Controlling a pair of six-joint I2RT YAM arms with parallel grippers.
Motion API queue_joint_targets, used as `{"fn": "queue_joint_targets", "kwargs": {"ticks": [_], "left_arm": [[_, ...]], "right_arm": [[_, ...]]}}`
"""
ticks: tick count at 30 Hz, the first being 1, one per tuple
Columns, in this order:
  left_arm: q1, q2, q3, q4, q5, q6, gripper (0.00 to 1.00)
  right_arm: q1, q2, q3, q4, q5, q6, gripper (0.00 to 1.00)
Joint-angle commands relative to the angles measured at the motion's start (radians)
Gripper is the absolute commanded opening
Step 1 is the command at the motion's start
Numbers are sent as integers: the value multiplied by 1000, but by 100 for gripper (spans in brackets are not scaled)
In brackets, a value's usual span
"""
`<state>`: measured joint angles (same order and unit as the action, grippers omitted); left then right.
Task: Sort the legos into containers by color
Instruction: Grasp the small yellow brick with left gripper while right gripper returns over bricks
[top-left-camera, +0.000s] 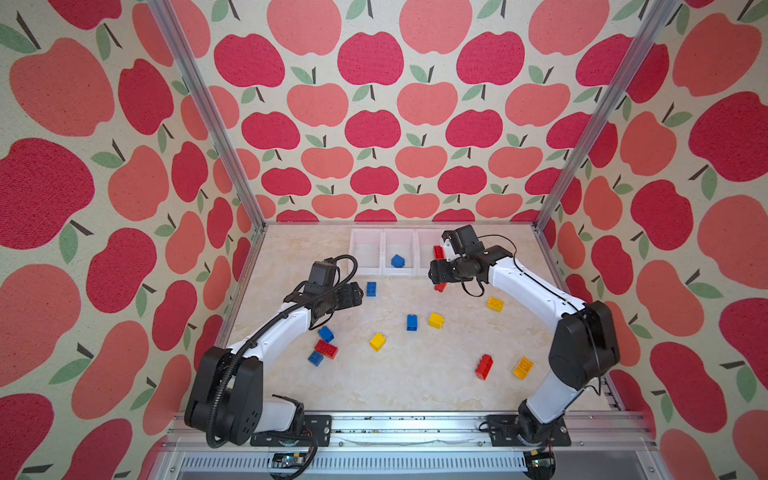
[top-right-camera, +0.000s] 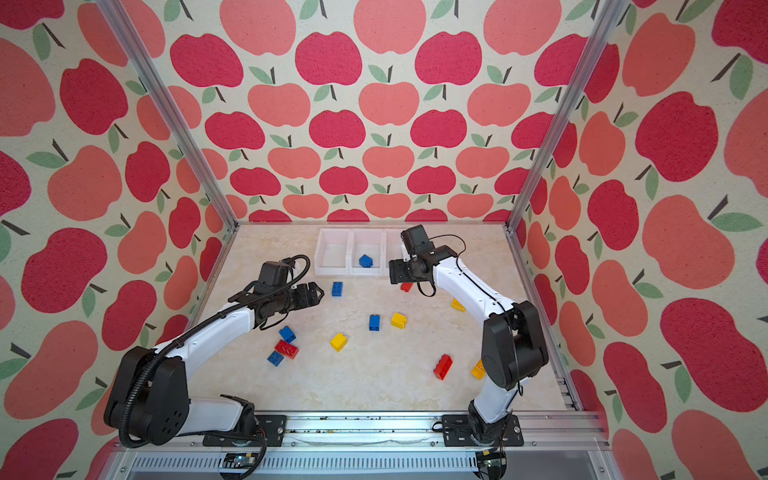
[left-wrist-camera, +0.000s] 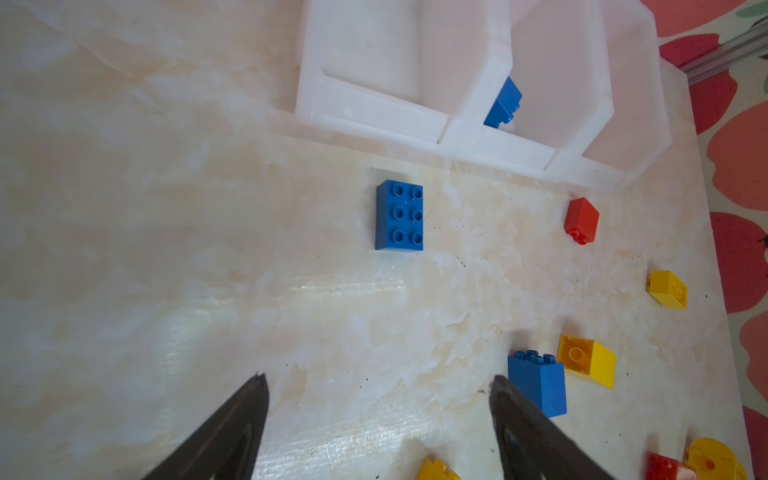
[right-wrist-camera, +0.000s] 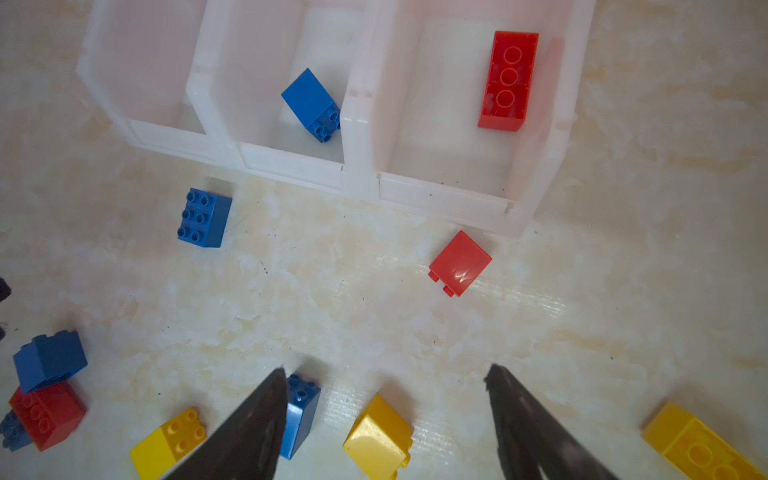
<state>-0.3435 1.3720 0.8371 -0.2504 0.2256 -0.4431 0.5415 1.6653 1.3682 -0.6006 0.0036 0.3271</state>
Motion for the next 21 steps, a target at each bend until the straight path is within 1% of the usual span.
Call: {"fn": "queue_joint_targets", "kwargs": {"ticks": [1,7,12,18,21], "left_arm": [[-65,14,39,-102,0,59,85],[-188,52,81,-195,-13,97,83],[-279,111,149,-300,-43,139,78],[-351,198,241,-442,-66,216,74],[-375,235,266,-478,-85,236,73]], "right_arm": [[3,-77,-59,-24,-39,21,79],[-15,-170,-142,-57,-69,26,80],[-27,-229,-180,-83,-70,26,81],[-47,-289,-226,-89,-82,39,82],[-56,-307,-243,-88,-83,42,82]]}}
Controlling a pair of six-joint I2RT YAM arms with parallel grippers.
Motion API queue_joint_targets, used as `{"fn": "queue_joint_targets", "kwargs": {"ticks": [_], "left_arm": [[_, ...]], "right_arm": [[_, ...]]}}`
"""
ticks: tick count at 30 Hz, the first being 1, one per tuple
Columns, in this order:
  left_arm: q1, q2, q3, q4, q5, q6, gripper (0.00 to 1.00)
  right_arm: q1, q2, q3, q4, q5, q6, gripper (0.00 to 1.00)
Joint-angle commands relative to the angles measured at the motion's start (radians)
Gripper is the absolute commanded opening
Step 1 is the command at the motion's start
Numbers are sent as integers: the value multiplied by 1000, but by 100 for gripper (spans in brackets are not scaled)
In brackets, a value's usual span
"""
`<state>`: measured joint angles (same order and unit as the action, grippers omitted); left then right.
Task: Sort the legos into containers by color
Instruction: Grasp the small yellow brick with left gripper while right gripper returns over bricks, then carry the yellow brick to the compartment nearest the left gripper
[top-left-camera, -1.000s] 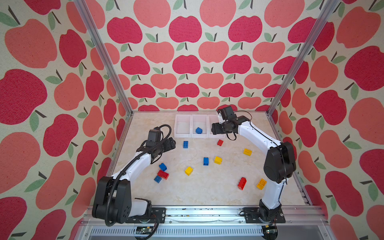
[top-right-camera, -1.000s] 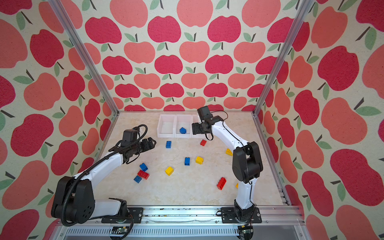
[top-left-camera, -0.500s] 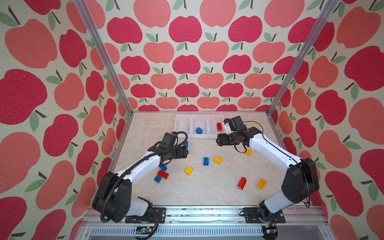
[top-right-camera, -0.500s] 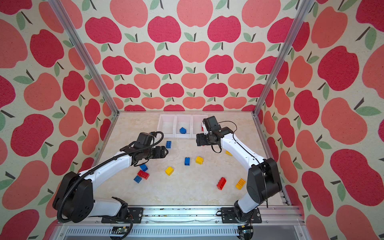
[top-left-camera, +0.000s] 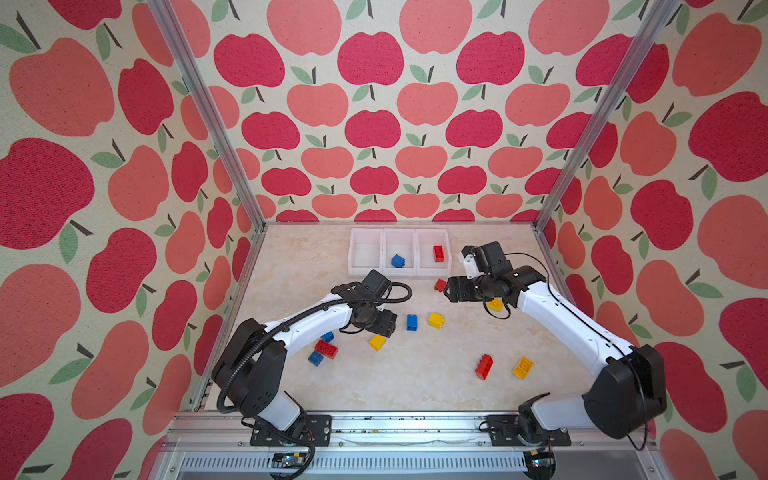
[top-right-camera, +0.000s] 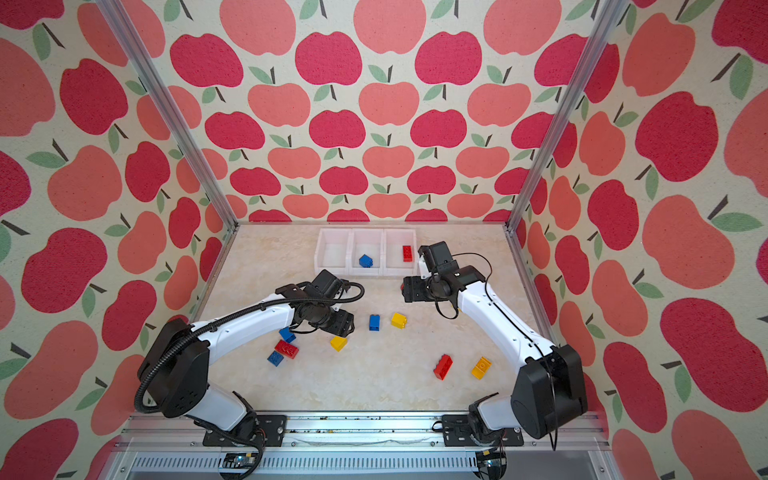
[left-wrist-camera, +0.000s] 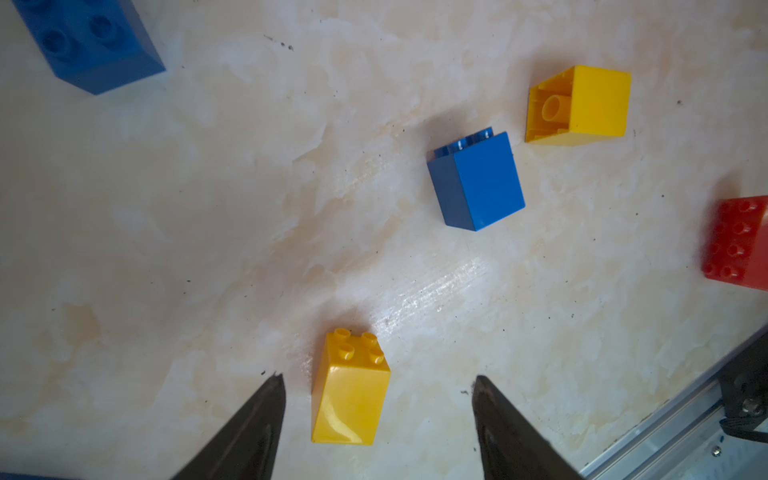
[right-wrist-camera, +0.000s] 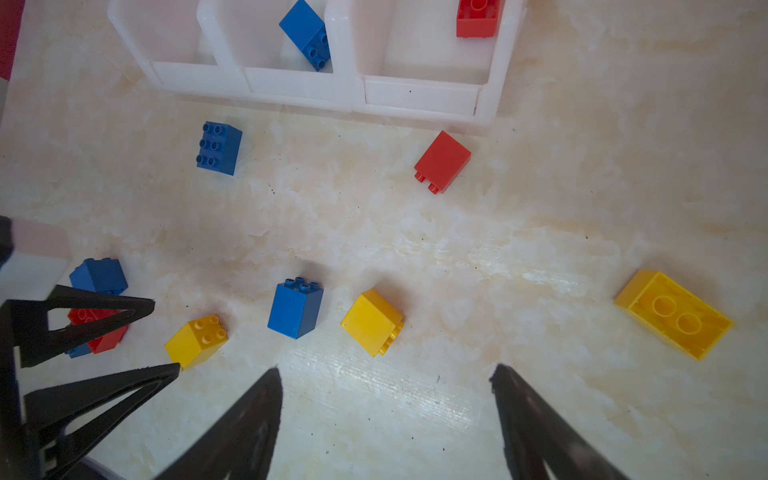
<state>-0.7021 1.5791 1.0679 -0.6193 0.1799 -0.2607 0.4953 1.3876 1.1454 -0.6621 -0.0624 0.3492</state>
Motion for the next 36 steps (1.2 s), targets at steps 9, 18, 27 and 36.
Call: {"fn": "queue_joint_targets", "kwargs": {"ticks": [9,18,27,36], "left_arm": [[-35,81,35,-108,-59,54,71],[-39,143,13,-60,-53,35,62],[-40,160,14,-59,-65,32,45],[-44,150,12,-71,-74,26,29]], "right_arm": [[-21,-81,-60,-35,-25,37,83],[-36,-127,-104,-33,-26,51,82],[-45,-130,-111,-31,-30,53,83],[-50,-140,-125,-26,-31,58,83]]}}
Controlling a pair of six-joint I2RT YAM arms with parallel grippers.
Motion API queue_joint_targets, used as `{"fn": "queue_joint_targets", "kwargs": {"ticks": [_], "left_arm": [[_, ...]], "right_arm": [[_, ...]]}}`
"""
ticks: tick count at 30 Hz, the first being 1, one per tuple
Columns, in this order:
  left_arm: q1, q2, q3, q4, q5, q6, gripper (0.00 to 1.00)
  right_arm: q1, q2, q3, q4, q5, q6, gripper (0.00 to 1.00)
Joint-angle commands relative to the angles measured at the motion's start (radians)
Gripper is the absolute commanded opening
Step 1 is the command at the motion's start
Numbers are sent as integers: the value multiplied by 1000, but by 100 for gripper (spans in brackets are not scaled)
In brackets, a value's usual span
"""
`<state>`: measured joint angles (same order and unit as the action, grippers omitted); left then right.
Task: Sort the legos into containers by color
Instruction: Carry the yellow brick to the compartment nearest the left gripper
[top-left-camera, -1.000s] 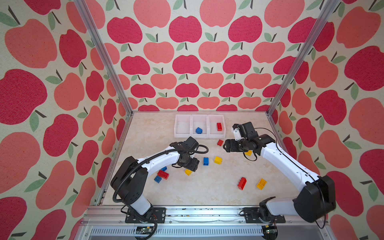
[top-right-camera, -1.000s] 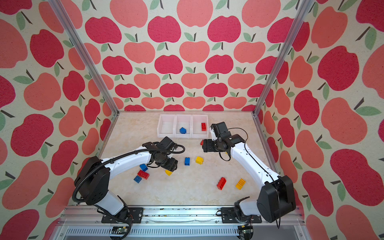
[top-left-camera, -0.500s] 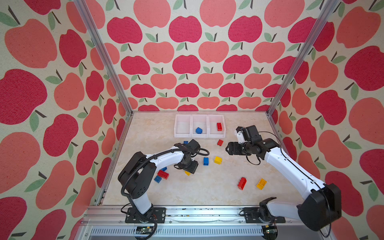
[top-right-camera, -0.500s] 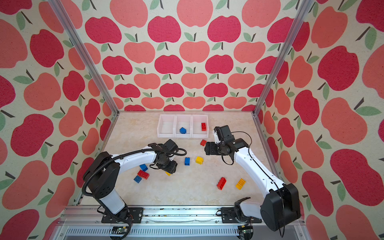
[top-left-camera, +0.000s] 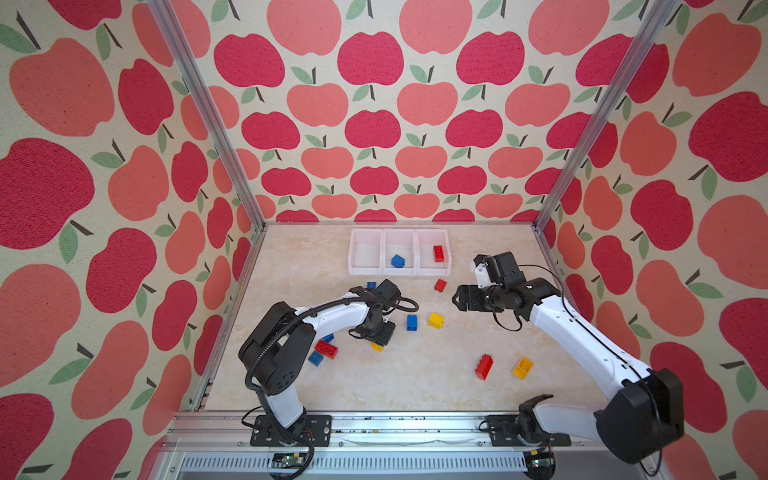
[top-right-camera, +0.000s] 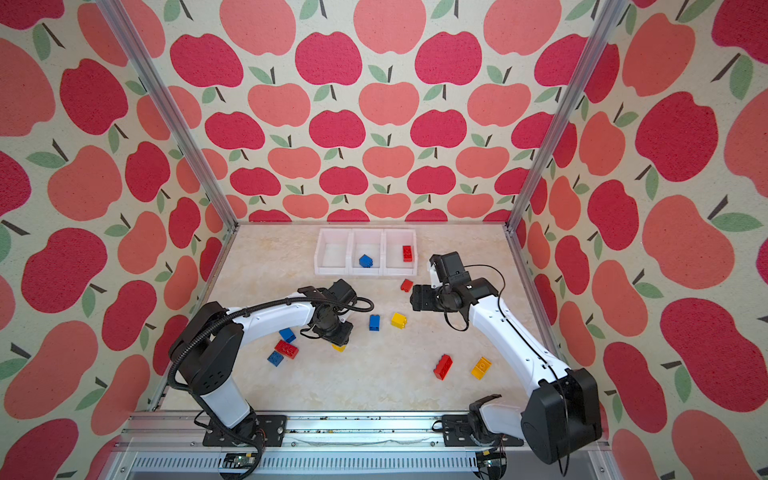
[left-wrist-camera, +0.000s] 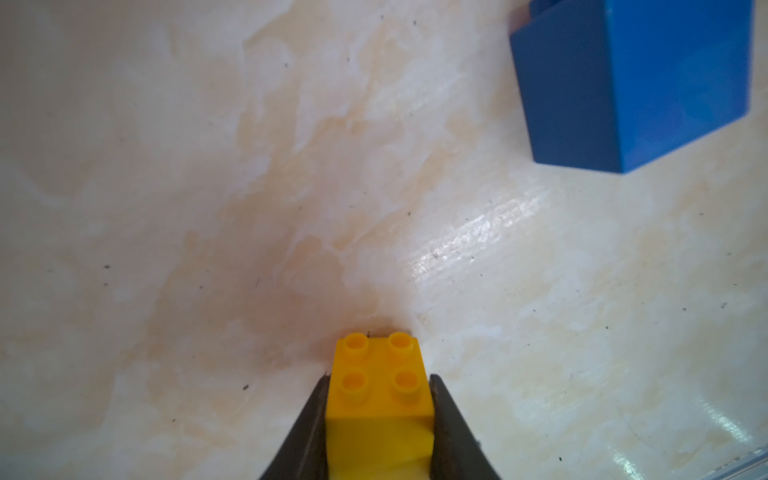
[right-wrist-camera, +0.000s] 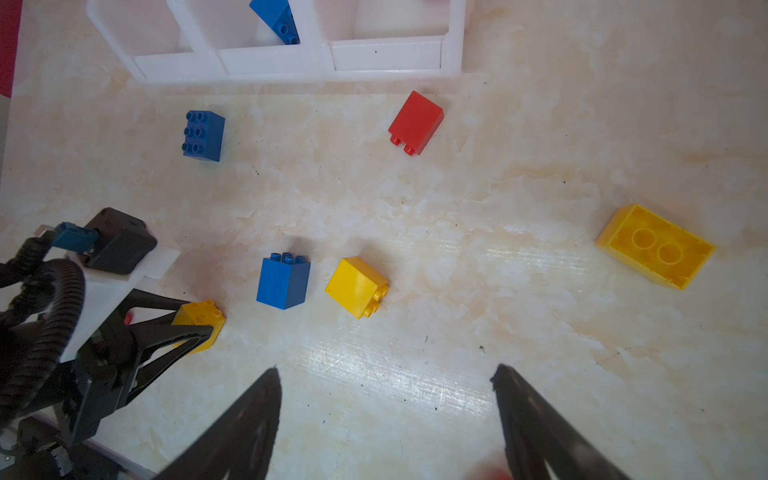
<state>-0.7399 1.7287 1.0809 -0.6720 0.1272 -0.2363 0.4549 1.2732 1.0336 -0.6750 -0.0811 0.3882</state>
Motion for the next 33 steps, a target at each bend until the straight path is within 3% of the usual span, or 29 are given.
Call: {"fn": "queue_joint_targets", "kwargs": {"ticks": [1,9,18,33], "left_arm": [[-6,-2,0,-20,-25,0,28],[8,-69,33,-41,-114,-21,26],[135,-127,154,3,-162,4,23],[335,94,466,141,-171,87,21]], "right_arm": [[-10,-28,-14,-13,-12,20,83],[-15,-45,-23,-14,-11,23,83],[-18,-60,-35,-10,-13,33,83],[-19,-80,-31,-9,-14,46,83]]}}
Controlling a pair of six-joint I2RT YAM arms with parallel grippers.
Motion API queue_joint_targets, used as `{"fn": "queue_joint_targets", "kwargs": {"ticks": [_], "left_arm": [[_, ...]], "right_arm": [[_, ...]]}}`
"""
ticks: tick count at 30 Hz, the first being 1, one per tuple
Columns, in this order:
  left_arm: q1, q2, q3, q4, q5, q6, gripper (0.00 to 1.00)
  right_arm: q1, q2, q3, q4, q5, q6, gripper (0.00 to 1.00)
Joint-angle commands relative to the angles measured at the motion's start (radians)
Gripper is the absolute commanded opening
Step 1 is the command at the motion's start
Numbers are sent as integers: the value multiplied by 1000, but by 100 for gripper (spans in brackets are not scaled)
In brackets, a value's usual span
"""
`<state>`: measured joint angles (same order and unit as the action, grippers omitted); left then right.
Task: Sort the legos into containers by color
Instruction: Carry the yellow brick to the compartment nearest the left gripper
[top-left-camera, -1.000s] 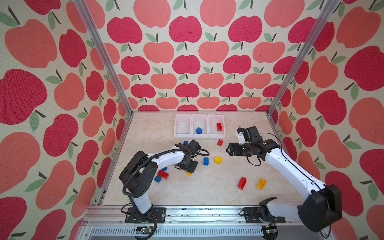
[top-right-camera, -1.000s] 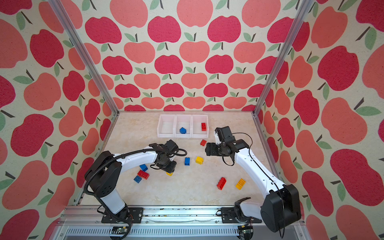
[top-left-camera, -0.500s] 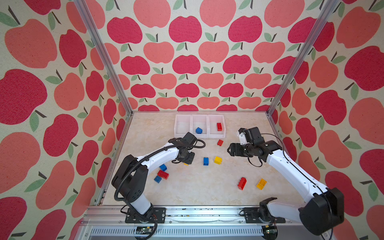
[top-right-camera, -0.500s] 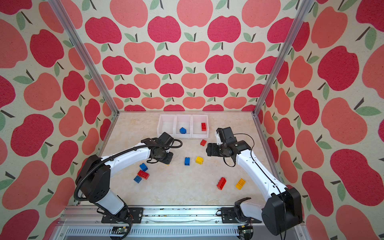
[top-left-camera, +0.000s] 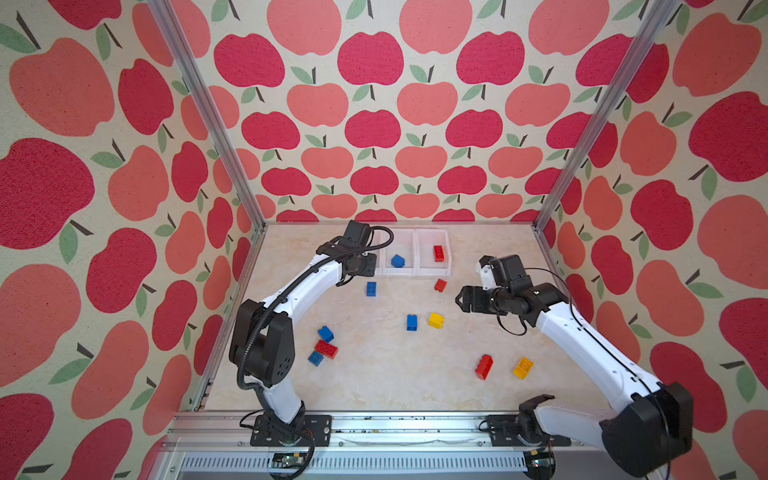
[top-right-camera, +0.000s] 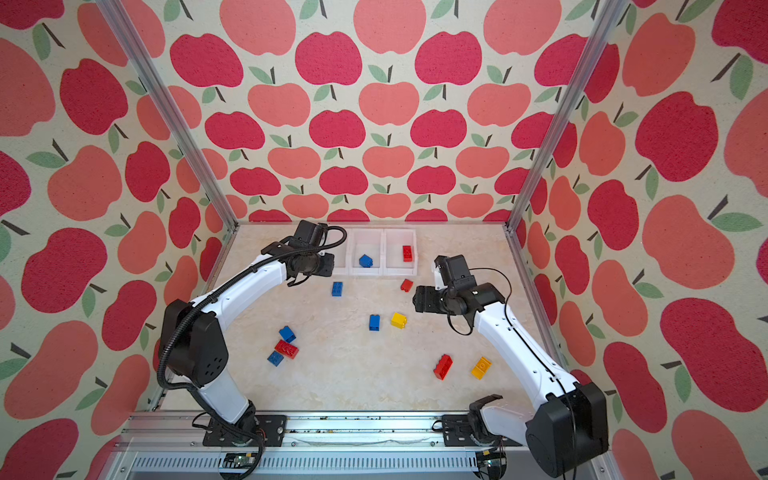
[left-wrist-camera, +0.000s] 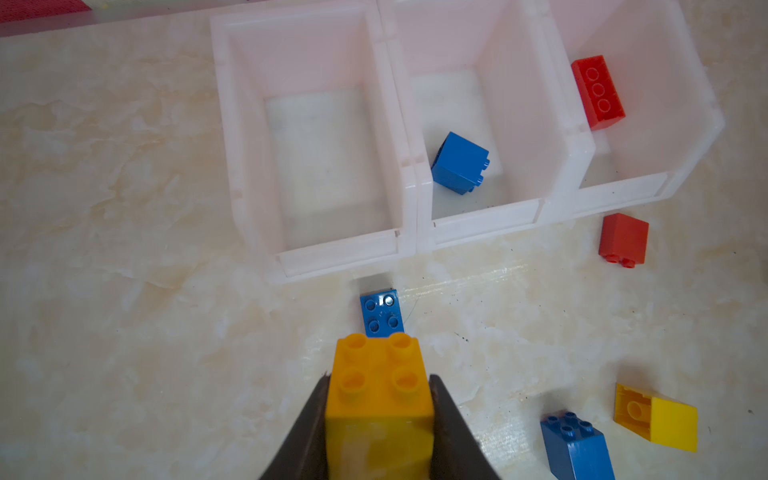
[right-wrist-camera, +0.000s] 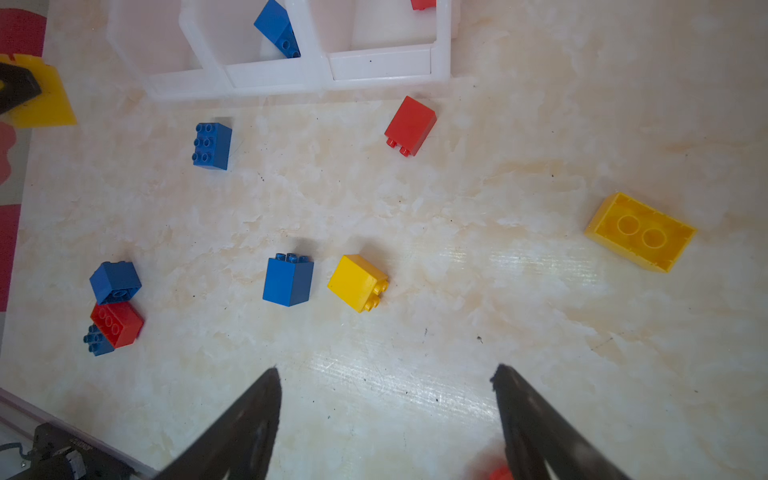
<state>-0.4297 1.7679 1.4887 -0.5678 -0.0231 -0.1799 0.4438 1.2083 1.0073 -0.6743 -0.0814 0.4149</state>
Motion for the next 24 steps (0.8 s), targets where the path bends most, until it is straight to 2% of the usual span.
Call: {"fn": "queue_joint_targets", "kwargs": {"ticks": [1,19,24], "left_arm": [[33,74,75,44,-21,33,21],[75,378,300,136,-47,77,21],[77,419,332,144,-40,60,25]], "right_arm": [[-7,-13,-5,-7,-15,22,83],[-7,-20,1,-1,-30,34,83],[-7,-15,0,2,-31,35,83]]}}
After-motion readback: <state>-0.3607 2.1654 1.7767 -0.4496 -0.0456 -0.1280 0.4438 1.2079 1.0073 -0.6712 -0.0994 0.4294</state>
